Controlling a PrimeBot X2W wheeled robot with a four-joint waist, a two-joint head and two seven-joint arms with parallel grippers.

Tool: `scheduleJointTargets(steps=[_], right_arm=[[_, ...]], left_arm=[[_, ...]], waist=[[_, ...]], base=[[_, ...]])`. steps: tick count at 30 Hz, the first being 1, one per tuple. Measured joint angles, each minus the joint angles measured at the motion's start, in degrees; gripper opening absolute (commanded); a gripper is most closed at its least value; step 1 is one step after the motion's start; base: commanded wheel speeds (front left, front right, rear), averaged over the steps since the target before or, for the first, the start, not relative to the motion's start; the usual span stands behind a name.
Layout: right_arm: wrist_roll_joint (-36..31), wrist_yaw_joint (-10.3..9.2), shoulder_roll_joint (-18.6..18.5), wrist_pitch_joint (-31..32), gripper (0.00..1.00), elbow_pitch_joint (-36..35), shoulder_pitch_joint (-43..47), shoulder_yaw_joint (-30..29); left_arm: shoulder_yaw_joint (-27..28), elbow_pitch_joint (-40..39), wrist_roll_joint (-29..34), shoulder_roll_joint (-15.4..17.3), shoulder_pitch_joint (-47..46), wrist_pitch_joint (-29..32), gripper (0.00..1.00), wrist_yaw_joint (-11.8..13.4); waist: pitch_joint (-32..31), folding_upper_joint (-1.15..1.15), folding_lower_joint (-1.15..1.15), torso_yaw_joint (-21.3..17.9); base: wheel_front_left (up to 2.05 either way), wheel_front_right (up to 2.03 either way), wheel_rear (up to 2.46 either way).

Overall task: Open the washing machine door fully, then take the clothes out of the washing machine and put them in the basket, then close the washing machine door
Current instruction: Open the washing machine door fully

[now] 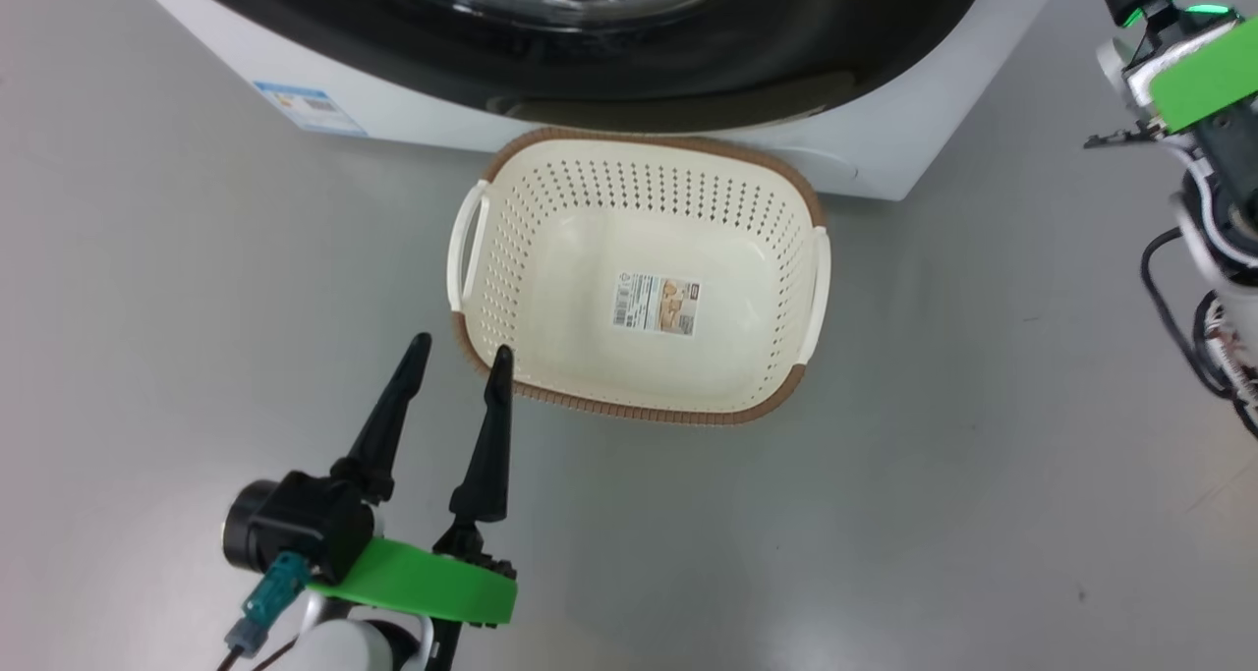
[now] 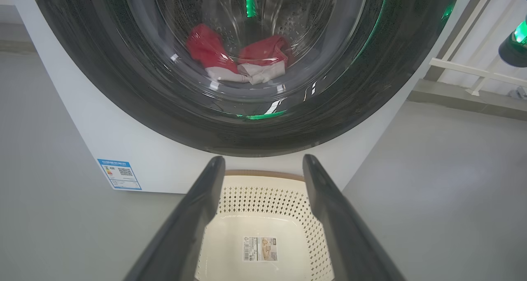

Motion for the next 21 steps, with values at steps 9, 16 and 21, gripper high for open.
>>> scheduleJointTargets(steps=[9, 16, 21], right_arm=[[8.8, 0.00, -1.6, 10.3, 0.00, 2.7, -5.5, -0.2], [10.1, 0.00, -2.0, 14.8, 0.00, 4.6, -7.8, -0.8], [10.1, 0.00, -1.8, 16.8, 0.00, 4.9, -7.7, -0.6]], left_arm=[[-1.7, 0.2, -1.1, -0.1, -2.6, -0.2, 1.00, 0.0], [-2.2, 0.2, -2.0, -0.1, -3.4, -0.2, 1.00, 0.2], [-2.2, 0.3, -2.3, -0.2, -3.4, -0.2, 1.00, 0.5]], waist=[[3.8, 0.00, 0.00, 1.3], [5.1, 0.00, 0.00, 2.1], [4.8, 0.00, 0.00, 2.1]], base=[[0.00, 0.00, 0.00], [0.00, 0.00, 0.00], [0.00, 0.00, 0.00]])
